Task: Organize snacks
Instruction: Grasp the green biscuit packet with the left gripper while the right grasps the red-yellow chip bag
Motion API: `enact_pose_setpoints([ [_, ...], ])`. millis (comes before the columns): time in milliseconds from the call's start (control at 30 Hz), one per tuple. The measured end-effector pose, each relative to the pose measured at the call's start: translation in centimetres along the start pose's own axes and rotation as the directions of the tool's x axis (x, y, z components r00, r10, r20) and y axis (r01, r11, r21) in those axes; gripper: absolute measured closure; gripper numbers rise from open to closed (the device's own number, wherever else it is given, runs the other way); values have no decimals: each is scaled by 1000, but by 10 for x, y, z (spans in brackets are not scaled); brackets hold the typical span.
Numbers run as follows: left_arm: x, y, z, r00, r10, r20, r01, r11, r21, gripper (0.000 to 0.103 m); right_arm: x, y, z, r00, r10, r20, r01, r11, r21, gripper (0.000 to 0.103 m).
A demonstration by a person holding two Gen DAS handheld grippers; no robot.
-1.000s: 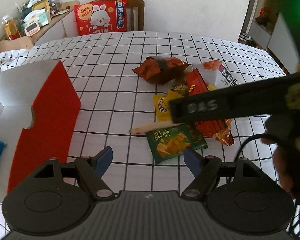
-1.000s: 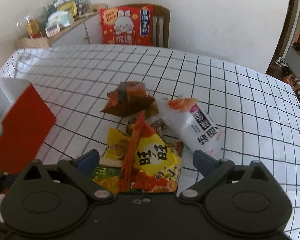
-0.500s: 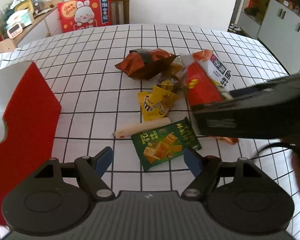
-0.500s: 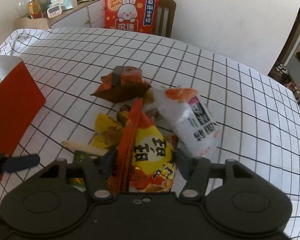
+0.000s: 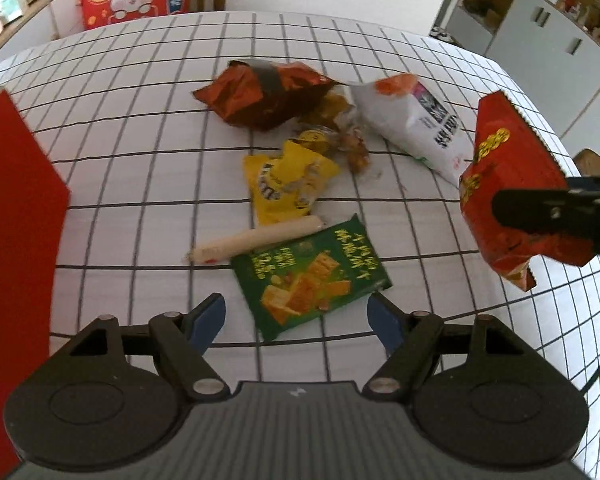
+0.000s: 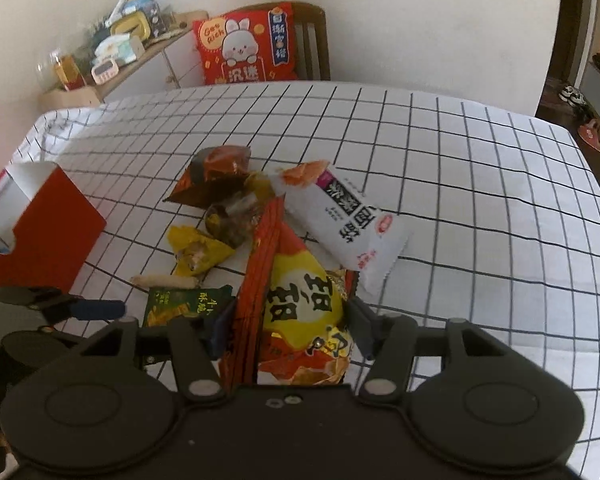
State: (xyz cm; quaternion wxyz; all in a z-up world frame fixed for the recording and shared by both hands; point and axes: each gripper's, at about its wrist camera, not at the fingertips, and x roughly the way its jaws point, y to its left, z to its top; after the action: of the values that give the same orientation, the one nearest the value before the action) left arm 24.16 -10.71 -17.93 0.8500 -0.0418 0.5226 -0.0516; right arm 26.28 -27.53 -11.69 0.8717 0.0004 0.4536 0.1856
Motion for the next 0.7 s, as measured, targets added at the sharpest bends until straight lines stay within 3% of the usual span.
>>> enact_pose_setpoints([
  [300, 6, -22, -1, 998, -61, -6, 61, 997, 54, 25, -21, -10, -7, 999, 13, 45, -14, 1000, 17, 46],
  [400, 4, -33, -4, 988, -154, -22, 155, 984, 87, 25, -26, -16, -10, 999, 14, 50, -16, 999, 30, 46],
  [467, 1, -45, -7, 984, -174, -27, 176, 974, 140, 25, -28, -20, -11, 998, 12, 54, -14, 999, 35, 46],
  [600, -2, -57, -4, 994, -111, 27, 101, 966, 239, 25, -30, -26, -14, 998, 4, 55, -6, 999, 40, 46],
  [700, -2, -62, 3, 996, -56, 71, 29, 941, 338, 25, -30, -29, -15, 999, 2, 54, -4, 999, 51, 46],
])
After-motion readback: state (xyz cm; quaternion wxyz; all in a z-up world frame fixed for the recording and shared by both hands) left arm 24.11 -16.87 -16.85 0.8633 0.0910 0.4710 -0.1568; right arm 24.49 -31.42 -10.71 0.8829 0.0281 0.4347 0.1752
